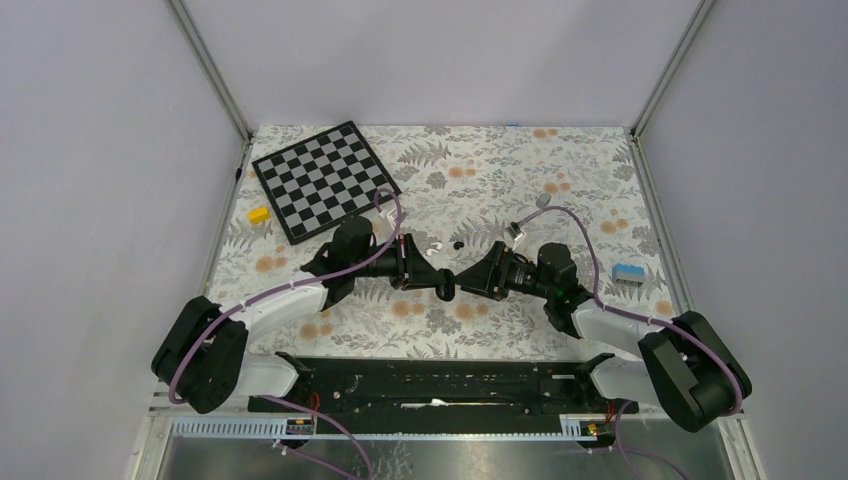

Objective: Insert the wireless bluetooth earbuds into the charging case
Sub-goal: Open the charging case.

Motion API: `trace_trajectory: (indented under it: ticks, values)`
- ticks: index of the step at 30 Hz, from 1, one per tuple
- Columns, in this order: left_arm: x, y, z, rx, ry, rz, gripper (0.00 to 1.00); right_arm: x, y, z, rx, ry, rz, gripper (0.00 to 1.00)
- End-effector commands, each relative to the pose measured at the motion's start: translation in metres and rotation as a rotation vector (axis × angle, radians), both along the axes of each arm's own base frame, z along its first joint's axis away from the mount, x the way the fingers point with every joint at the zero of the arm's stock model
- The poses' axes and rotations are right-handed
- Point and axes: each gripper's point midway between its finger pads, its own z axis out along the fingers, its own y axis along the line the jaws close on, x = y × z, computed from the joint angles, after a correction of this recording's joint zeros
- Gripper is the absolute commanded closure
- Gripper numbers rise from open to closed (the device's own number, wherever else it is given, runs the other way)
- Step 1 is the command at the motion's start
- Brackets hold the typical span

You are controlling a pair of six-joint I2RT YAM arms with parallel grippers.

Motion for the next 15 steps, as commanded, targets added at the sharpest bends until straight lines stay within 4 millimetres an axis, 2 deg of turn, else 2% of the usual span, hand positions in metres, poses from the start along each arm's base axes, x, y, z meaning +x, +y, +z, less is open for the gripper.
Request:
trace_trajectory:
  ticks: [1,15]
  values:
    - [0.001,-0.004,0.025,-0.068,-0.076,-0.032,1.00,0.000,0.003,0.012,0.011,-0.059,0.023,0.22]
    - [-0.001,-0.006,0.027,-0.091,-0.082,-0.054,1.00,-0.010,0.017,0.022,0.067,-0.084,0.094,0.31]
